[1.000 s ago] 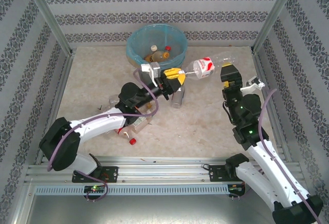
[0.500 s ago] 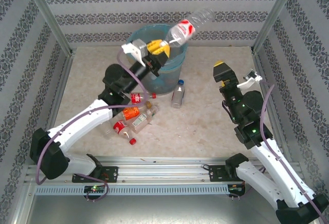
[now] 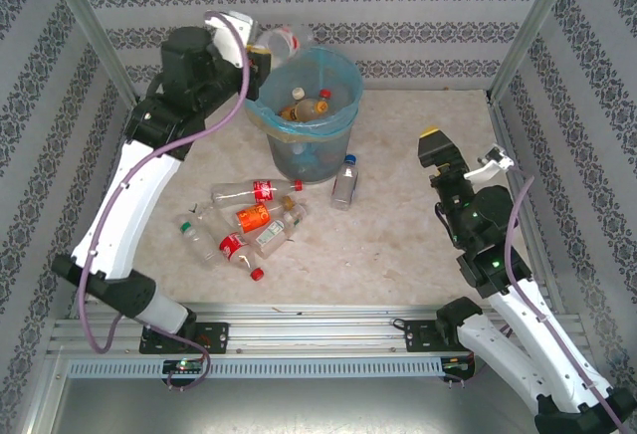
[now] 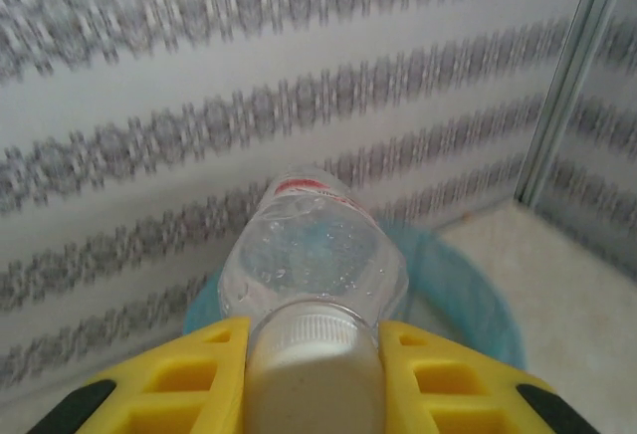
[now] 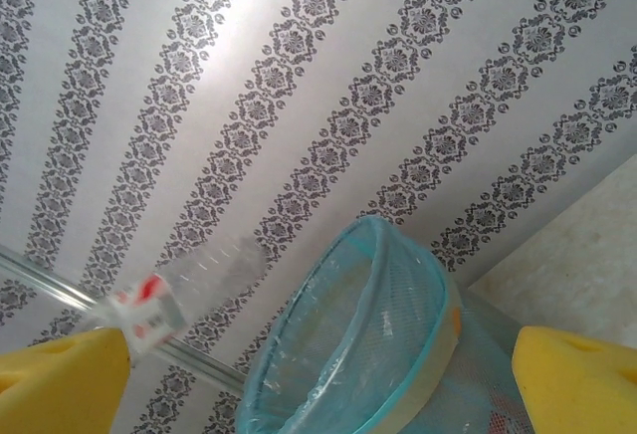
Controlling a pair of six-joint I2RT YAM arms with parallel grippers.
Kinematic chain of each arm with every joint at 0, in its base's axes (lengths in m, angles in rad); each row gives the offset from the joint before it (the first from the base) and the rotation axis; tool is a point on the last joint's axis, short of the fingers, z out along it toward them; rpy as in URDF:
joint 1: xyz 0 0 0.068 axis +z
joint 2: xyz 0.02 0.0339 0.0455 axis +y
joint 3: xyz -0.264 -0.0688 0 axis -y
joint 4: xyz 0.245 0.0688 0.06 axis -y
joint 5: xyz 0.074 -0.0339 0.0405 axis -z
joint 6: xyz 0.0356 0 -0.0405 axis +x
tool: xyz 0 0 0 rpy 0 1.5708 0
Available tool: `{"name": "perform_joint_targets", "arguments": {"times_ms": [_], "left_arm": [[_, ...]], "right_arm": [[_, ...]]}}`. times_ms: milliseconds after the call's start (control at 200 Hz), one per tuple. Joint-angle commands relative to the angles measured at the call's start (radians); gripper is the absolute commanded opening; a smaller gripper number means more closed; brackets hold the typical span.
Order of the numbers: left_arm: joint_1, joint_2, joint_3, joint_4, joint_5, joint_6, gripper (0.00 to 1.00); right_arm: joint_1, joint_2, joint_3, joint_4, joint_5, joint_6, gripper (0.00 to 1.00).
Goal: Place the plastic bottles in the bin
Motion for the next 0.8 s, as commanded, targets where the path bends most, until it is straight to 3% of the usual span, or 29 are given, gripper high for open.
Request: {"name": "perform_joint_targets", "arguments": {"times_ms": [0, 145, 290, 575, 794], "left_arm": [[0.002, 0.086, 0.11, -0.339, -0.014, 0.088, 0.0], [-0.003, 0.237, 0.327, -0.517, -0.006, 0.108, 0.0], [-0.036, 0.43, 0.581, -0.715, -0.102, 0.152, 0.0], [-0.138, 0.575, 0.667, -0.733, -0.363, 0.22, 0.0], [-0.143, 0.653, 0.673, -0.76, -0.343, 0.232, 0.0]], "right_arm": [[0.004, 0.013, -0.011, 0.007, 0.004, -0.021, 0.98], [0.001, 0.021, -0.014, 0.003, -0.006, -0.02, 0.98], [0.001, 0.022, -0.024, 0.003, -0.007, -0.013, 0.98], [0.0, 0.033, -0.031, -0.003, -0.016, -0.008, 0.98], [-0.006, 0.062, -0.033, 0.003, -0.036, 0.004, 0.98]]}}
